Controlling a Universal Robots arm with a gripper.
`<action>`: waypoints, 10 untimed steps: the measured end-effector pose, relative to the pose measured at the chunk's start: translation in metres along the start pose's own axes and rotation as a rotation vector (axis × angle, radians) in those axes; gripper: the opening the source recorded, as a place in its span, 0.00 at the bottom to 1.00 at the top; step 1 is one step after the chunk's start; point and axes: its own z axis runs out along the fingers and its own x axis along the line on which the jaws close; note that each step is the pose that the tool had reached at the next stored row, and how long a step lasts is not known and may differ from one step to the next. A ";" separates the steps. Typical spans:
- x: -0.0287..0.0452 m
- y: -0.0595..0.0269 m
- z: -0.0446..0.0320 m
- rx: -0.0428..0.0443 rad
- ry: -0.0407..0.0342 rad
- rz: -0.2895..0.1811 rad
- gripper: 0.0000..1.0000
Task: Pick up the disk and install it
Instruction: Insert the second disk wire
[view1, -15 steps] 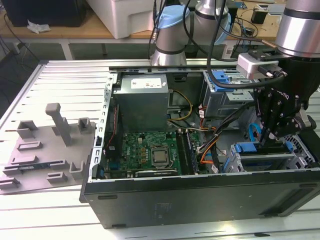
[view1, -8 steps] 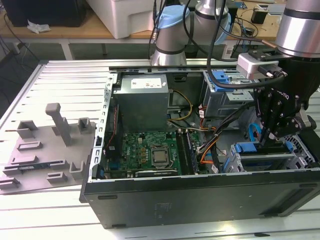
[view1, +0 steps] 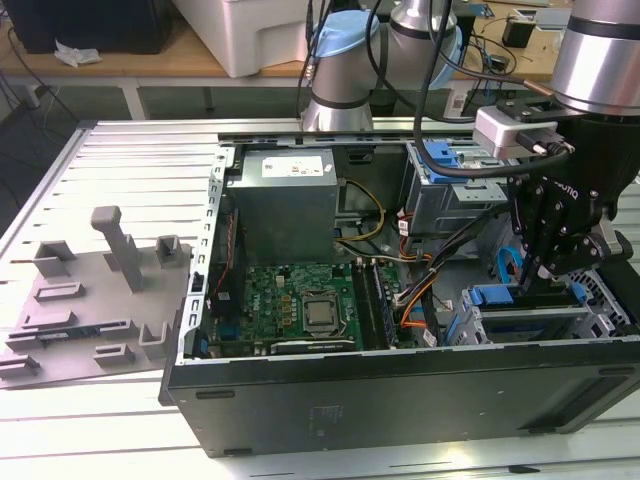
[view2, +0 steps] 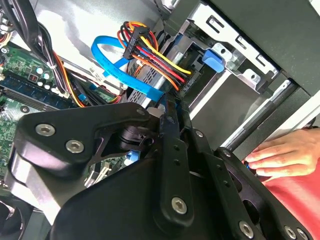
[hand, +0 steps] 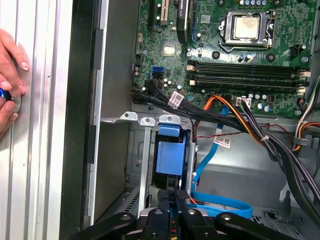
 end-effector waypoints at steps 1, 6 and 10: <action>0.0000 0.0000 0.0000 0.0000 0.0000 0.000 0.16; 0.0002 0.0000 -0.0001 0.0002 -0.0014 0.000 0.17; 0.0009 -0.0001 -0.0038 0.0001 -0.0011 0.000 0.47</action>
